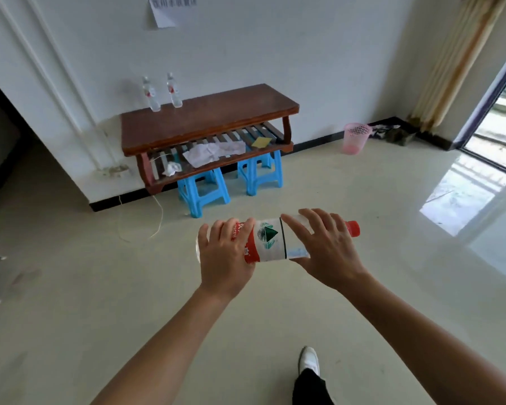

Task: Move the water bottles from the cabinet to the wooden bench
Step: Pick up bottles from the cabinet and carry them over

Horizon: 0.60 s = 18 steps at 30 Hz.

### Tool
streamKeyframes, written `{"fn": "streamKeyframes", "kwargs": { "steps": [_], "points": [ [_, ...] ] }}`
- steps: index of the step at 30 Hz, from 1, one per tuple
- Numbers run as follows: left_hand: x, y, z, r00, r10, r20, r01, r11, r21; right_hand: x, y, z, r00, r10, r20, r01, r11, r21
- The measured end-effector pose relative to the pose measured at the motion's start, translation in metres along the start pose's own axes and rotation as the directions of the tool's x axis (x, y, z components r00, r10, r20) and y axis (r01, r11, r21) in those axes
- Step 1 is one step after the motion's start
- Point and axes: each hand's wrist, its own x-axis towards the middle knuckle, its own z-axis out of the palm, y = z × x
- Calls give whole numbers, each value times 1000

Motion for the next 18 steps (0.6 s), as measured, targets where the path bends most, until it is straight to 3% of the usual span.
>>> {"fn": "streamKeyframes", "kwargs": {
  "steps": [9,18],
  "points": [
    [203,-12,119,999,47,12,-47,998,32,178,143,78,997,31,68,-37,996,83],
    [323,-121,206,983,-122,139,111,990,87,370,166,174,985,-111,130,92,985,146]
  ]
}}
